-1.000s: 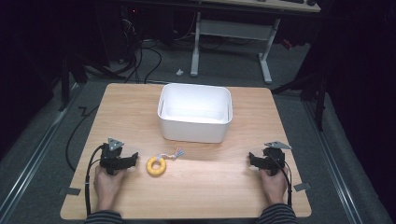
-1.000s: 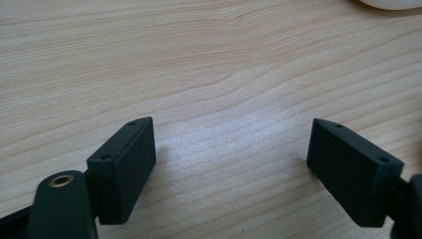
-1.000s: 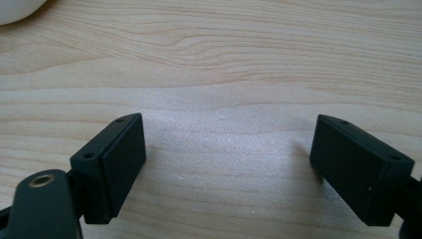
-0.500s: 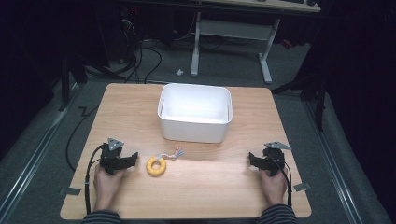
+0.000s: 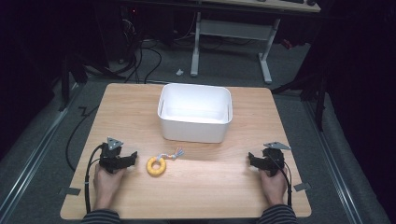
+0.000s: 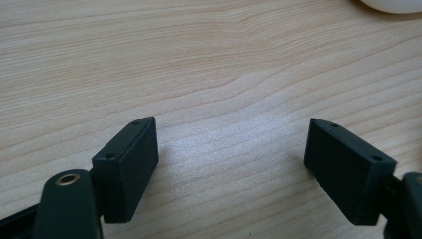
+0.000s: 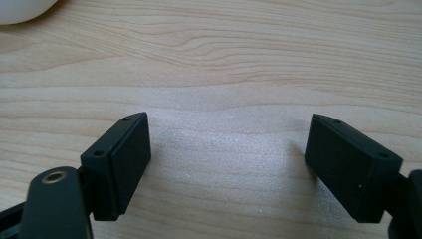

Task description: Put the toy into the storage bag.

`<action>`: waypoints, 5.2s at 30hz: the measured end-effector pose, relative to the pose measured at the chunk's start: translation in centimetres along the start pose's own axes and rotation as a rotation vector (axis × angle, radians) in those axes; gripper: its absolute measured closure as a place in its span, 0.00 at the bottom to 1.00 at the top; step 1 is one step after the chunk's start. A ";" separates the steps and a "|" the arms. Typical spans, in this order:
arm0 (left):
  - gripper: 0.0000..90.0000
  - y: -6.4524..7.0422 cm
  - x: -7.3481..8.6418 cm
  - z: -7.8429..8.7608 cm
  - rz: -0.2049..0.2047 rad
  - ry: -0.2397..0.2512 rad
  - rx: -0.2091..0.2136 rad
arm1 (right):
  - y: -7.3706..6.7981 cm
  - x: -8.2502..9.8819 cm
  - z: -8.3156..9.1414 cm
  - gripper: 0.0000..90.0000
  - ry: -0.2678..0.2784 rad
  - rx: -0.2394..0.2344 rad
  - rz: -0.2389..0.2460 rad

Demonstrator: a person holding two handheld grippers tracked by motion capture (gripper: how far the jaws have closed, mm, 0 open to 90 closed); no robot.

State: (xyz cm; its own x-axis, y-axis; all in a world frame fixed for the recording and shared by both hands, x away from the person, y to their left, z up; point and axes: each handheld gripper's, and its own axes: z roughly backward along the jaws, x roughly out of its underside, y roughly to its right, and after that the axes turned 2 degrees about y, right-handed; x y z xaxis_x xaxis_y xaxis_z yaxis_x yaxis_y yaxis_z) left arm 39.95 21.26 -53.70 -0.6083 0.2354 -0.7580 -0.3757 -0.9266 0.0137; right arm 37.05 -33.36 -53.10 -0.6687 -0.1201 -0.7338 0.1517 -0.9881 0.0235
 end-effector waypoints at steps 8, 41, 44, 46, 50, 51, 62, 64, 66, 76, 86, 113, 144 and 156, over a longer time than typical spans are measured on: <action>0.27 -0.3 -0.1 0.3 0.026 -0.012 0.016 | 0.0 0.0 0.0 0.21 0.000 -0.001 0.002; 0.30 -0.5 -0.7 3.8 0.021 -0.060 0.061 | -0.1 0.0 0.0 0.22 0.001 -0.020 0.014; 0.31 -0.3 -0.9 4.2 0.009 -0.073 0.064 | -0.1 0.0 0.0 0.22 0.002 -0.022 0.016; 0.31 -0.1 -1.0 4.6 -0.005 -0.077 0.071 | -0.1 0.0 0.0 0.22 0.002 -0.022 0.016; 0.33 0.2 -1.2 5.1 -0.009 -0.090 0.097 | -0.1 0.0 0.0 0.22 0.001 -0.024 0.017; 0.35 0.3 -1.3 5.2 -0.013 -0.097 0.104 | -0.1 0.0 0.0 0.22 0.001 -0.024 0.017; 0.37 1.8 -2.0 6.1 -0.073 -0.121 0.141 | -0.1 0.0 0.0 0.22 0.002 -0.026 0.020; 0.37 2.2 -2.3 6.1 -0.077 -0.134 0.159 | -0.1 0.0 0.0 0.22 0.003 -0.027 0.022; 0.39 2.7 -2.6 6.0 -0.093 -0.141 0.172 | -0.1 0.0 0.0 0.22 0.003 -0.028 0.022; 0.42 4.5 -3.8 5.1 -0.126 -0.180 0.205 | -0.1 0.0 0.0 0.22 0.004 -0.032 0.029; 0.44 6.1 -4.7 4.0 -0.165 -0.213 0.218 | -0.1 0.0 0.0 0.22 0.003 -0.034 0.027; 0.55 7.7 -4.6 0.6 -0.207 -0.318 0.216 | -0.2 0.0 0.1 0.22 0.002 -0.037 0.030; 0.72 8.5 -4.5 -0.2 -0.255 -0.352 0.202 | -0.2 0.0 0.1 0.22 0.002 -0.039 0.031; 0.74 8.2 -4.6 0.3 -0.266 -0.337 0.205 | -0.2 0.0 0.1 0.22 0.002 -0.040 0.034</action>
State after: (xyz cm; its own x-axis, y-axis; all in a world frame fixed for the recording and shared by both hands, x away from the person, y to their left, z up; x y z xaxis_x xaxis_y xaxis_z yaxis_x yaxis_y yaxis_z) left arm 39.44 12.64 -49.92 -0.6524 0.5701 -0.4994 -0.6589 -0.7522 0.0020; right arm 36.94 -33.20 -53.09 -0.6612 -0.1537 -0.7343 0.2035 -0.9788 0.0216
